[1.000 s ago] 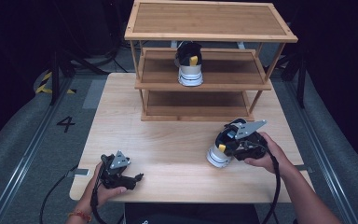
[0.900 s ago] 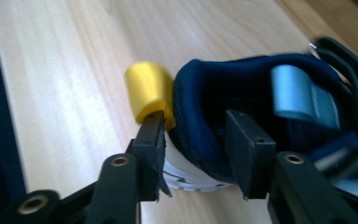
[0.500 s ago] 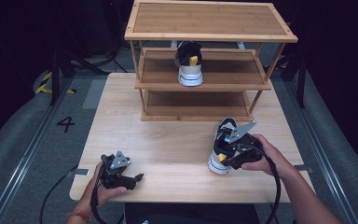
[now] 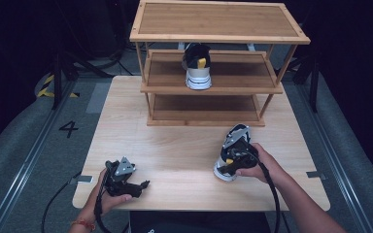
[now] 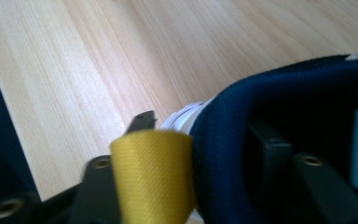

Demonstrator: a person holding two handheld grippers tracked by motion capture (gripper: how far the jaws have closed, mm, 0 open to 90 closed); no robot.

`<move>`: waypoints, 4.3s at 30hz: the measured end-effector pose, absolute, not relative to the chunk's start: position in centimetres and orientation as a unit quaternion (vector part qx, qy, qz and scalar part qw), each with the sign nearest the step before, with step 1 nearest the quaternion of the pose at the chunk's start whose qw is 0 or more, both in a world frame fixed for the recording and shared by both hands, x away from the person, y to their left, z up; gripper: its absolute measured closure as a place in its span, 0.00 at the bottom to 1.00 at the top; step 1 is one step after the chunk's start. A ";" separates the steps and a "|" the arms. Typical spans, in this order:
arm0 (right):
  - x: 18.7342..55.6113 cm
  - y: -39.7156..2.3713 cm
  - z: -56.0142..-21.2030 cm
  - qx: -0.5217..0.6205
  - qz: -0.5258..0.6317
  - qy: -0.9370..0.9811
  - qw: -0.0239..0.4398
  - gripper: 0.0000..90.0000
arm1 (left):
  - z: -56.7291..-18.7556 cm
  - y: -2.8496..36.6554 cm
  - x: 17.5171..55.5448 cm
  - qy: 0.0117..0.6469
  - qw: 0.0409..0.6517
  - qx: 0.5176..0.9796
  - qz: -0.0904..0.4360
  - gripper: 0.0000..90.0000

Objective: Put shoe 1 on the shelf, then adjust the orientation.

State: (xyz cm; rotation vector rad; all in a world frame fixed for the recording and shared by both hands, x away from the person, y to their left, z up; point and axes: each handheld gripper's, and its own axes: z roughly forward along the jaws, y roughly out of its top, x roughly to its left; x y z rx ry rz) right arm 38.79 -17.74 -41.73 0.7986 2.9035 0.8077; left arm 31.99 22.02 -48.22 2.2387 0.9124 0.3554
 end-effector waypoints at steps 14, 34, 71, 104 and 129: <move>37.7 -20.2 -40.8 0.208 0.222 0.952 -0.021 0.58 | -48.3 21.9 32.0 0.354 0.344 0.860 0.134 0.17; 37.0 -20.7 -40.4 0.166 0.218 0.961 -0.026 0.78 | -48.3 21.9 32.1 0.353 0.345 0.860 0.130 0.17; 36.6 -22.0 -26.8 0.096 0.232 0.964 0.094 0.78 | -48.3 21.9 32.3 0.346 0.345 0.863 0.130 0.16; 48.9 -17.8 -21.1 0.100 0.213 0.963 0.136 0.76 | -48.3 21.9 32.3 0.348 0.345 0.863 0.129 0.16; 53.6 -15.1 -21.0 0.094 0.172 0.967 0.161 0.66 | -48.2 21.9 32.2 0.343 0.344 0.864 0.131 0.17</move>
